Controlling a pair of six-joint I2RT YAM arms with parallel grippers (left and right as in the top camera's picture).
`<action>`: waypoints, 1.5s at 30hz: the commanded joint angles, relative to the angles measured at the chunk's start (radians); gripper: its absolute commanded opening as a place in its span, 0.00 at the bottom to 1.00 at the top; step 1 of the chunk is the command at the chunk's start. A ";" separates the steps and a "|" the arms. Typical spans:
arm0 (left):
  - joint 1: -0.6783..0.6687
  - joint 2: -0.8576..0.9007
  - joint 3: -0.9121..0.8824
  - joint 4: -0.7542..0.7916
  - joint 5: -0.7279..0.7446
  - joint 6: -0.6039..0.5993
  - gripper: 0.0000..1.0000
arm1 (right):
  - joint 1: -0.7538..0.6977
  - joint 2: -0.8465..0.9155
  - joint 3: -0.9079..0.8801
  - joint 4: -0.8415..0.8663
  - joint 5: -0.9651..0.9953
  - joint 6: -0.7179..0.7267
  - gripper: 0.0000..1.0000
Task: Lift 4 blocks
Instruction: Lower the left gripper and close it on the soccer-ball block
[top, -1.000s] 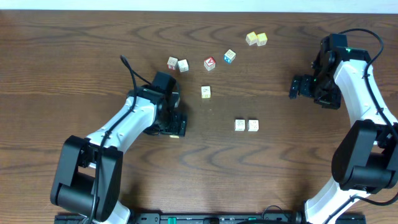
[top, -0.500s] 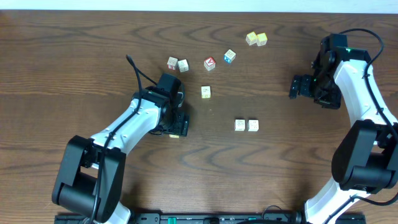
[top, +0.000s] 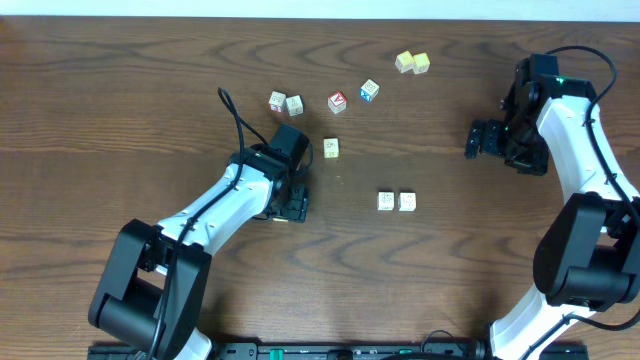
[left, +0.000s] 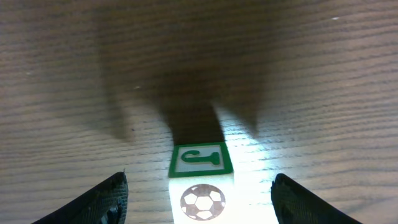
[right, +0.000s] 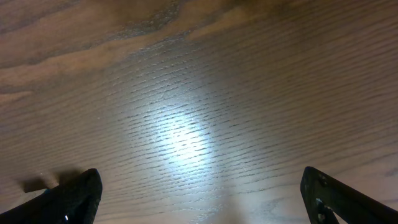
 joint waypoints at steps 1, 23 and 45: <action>0.000 0.013 -0.016 -0.005 -0.031 -0.023 0.74 | -0.003 0.000 0.013 0.000 0.010 -0.010 0.99; 0.000 0.047 -0.071 0.069 0.018 -0.018 0.73 | -0.002 0.000 0.013 0.000 0.010 -0.010 0.99; 0.001 0.066 -0.065 0.059 0.019 -0.019 0.62 | -0.003 0.000 0.013 -0.001 0.010 -0.010 0.99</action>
